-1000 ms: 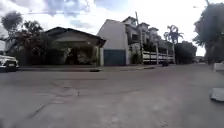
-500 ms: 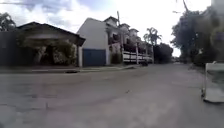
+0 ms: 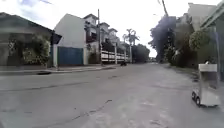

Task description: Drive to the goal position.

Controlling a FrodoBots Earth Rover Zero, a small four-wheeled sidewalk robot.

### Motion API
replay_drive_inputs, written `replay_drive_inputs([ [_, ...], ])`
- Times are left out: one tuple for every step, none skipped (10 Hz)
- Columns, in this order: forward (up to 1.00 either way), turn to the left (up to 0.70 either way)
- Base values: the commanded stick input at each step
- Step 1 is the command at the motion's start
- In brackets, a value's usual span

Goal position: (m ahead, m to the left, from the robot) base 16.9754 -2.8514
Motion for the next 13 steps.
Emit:
replay_drive_inputs([
  [1.0,-0.4],
  [1.0,-0.4],
  [1.0,-0.4],
  [1.0,-0.4],
  [1.0,-0.4],
  [1.0,-0.26],
  [1.0,0.01],
  [1.0,0.03],
  [1.0,0.02],
  [1.0,0.0],
  [1.0,0.0],
  [1.0,0.0],
  [1.0,0.0],
])
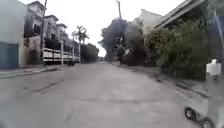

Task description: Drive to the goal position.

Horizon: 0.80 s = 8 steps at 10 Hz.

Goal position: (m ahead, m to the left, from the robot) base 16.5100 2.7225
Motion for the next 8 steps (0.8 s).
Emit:
replay_drive_inputs([
  [1.0,0.0],
  [1.0,0.0],
  [1.0,0.0],
  [1.0,-0.16],
  [1.0,-0.37],
  [1.0,-0.4],
  [1.0,-0.4],
  [1.0,-0.39],
])
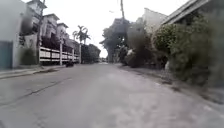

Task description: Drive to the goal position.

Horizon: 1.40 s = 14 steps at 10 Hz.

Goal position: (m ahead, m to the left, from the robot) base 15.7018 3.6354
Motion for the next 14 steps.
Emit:
replay_drive_inputs([
  [1.0,-0.13],
  [1.0,0.0],
  [1.0,0.0],
  [1.0,0.0],
  [1.0,0.0],
  [1.0,0.0],
  [1.0,0.0],
  [1.0,0.0],
  [1.0,0.0],
  [1.0,0.0],
  [1.0,0.0],
  [1.0,0.0],
  [1.0,0.0],
  [1.0,0.0],
])
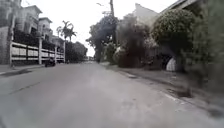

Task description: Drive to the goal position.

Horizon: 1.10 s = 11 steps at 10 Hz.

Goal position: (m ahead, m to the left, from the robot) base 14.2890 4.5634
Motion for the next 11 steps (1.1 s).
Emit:
replay_drive_inputs([
  [1.0,0.0],
  [1.0,0.0],
  [1.0,0.14],
  [1.0,0.38],
  [1.0,0.31],
  [1.0,0.0],
  [1.0,0.0],
  [1.0,0.0],
  [1.0,0.0],
  [1.0,0.0],
  [1.0,0.0],
])
